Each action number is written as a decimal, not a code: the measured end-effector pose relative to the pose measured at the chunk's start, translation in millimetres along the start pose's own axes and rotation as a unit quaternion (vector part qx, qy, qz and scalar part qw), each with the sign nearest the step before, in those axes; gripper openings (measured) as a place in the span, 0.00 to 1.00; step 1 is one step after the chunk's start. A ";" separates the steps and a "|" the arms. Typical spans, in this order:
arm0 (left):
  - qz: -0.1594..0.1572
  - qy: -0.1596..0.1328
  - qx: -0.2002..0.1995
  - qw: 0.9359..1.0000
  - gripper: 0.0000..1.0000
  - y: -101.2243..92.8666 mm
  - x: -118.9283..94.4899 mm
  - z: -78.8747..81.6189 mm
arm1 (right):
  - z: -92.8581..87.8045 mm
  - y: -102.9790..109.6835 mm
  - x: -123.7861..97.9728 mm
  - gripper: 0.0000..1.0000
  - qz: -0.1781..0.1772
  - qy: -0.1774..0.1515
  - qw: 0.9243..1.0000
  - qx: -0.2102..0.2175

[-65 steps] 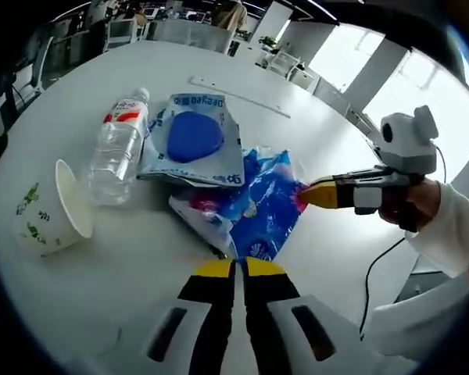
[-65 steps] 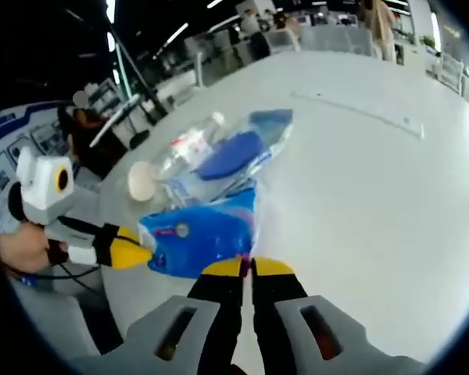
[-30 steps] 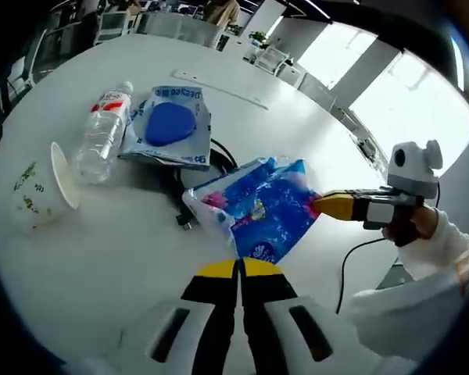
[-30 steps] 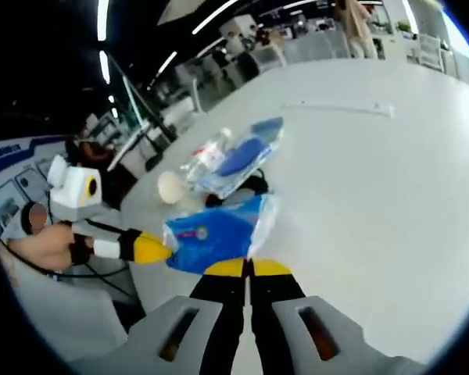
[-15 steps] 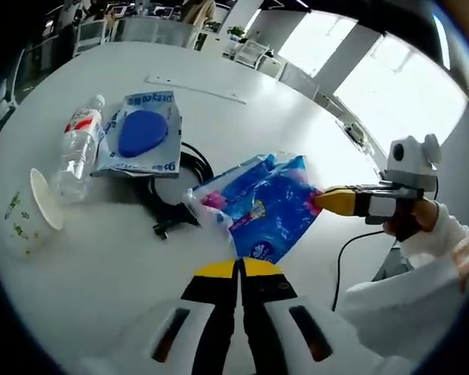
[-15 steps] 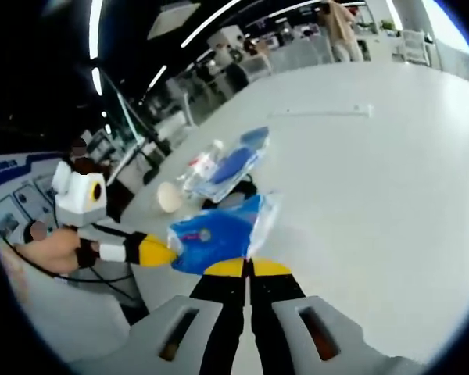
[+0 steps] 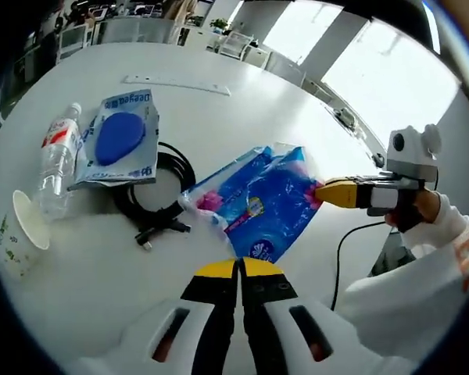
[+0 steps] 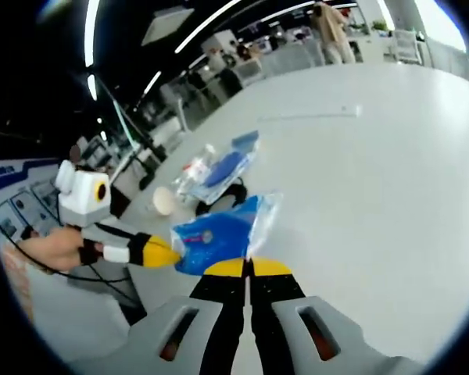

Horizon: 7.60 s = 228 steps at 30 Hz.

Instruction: Arrange the tabletop items into an orderly group along one side of the table until the central work area is clear of visible clutter.

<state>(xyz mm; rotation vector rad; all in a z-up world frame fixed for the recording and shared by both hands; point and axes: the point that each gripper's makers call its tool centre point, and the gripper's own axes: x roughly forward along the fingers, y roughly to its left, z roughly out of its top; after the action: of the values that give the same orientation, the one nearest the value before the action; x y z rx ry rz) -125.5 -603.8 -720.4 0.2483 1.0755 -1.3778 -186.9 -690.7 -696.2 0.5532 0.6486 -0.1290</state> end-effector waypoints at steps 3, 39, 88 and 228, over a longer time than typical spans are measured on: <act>-0.005 0.007 0.029 1.000 0.00 -4.8 7.2 9.9 | -0.2 -9.4 -3.0 0.00 -0.014 0.000 1.000 -0.005; -0.056 0.053 0.143 0.987 0.00 -25.2 118.9 149.9 | 81.7 -139.7 2.3 0.00 -0.131 -0.029 0.991 -0.029; -0.010 0.086 0.113 0.990 0.00 13.1 171.5 143.0 | 51.5 -189.2 51.6 0.00 -0.140 -0.006 0.985 0.103; 0.051 -0.163 -0.295 0.940 0.60 92.0 -12.5 51.5 | 74.2 -73.3 32.9 0.37 -0.019 -0.001 1.000 0.010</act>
<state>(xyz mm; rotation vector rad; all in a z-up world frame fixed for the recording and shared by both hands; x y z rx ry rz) -19.5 -608.8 -723.3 -0.3498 1.1225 -0.9081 -141.6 -790.2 -700.1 0.5600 0.6564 -0.1711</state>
